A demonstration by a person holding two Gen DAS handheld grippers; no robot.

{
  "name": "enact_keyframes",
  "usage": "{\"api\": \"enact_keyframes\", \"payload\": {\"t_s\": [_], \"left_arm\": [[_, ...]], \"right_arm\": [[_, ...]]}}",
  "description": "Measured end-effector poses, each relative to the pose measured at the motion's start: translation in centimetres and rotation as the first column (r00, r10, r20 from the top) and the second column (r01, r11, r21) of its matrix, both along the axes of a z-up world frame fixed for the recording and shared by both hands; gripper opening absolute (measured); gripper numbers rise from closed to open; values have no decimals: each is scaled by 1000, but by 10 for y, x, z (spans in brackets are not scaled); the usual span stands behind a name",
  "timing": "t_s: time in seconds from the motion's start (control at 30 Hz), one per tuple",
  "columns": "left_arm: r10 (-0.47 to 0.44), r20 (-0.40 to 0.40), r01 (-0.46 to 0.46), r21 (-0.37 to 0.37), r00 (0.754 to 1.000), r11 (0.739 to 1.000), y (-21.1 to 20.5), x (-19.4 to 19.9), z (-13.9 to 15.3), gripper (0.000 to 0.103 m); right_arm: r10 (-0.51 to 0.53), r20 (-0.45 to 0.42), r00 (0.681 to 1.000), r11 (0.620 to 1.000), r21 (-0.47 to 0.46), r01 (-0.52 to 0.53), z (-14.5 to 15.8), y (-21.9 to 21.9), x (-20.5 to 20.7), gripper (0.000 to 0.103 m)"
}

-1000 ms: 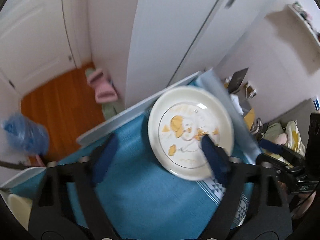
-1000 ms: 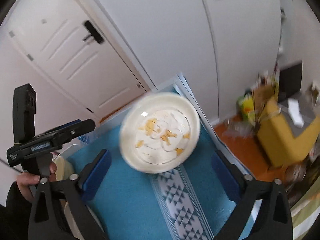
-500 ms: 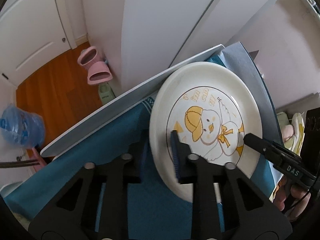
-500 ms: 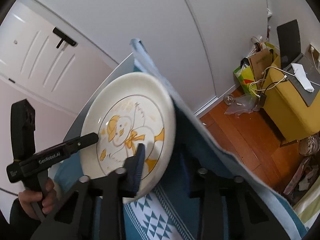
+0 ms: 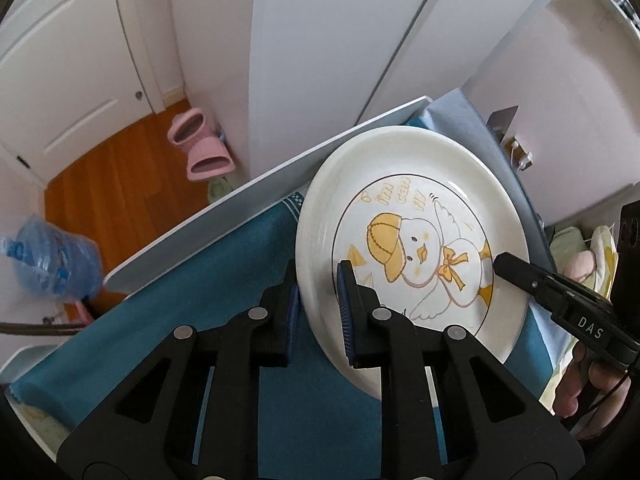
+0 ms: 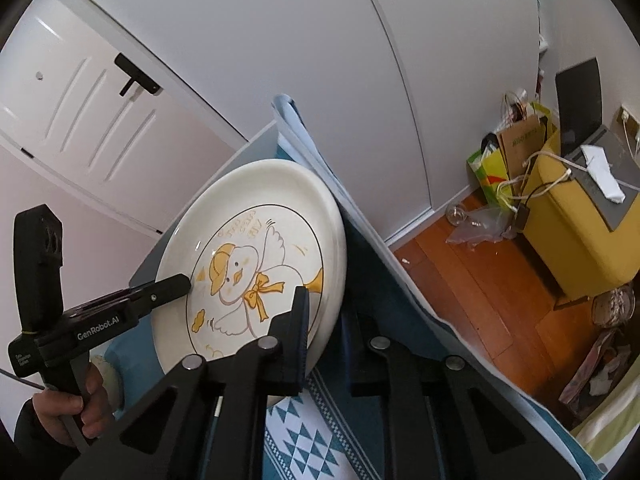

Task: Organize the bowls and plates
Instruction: 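Carry the small duck plate and lower it onto the plate stack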

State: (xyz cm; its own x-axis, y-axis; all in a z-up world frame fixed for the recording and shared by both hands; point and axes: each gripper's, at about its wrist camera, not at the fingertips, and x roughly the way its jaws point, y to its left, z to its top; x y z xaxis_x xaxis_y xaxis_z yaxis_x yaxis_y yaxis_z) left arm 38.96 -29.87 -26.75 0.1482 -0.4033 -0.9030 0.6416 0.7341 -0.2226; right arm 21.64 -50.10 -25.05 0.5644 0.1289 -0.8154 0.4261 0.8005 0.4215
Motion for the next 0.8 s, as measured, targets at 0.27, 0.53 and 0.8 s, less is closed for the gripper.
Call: {"api": "enact_keyframes", "payload": {"t_s": [0.27,0.53,0.8], "left_arm": [[64,89,-57,-86,994,995,44,-35,66,15],[183,151,-156,-177,971,972,120,-98,132,15],[326,186,-292,-188,927,938,197,-167,157,15]], "right_arm": [[69,91,994,996,-63,-63,54,27,-19,13],[171,163,972,982,-114,-154,114,77,-53,13],[345,189,920,938,-117,-327,131,131,-86,13]]}}
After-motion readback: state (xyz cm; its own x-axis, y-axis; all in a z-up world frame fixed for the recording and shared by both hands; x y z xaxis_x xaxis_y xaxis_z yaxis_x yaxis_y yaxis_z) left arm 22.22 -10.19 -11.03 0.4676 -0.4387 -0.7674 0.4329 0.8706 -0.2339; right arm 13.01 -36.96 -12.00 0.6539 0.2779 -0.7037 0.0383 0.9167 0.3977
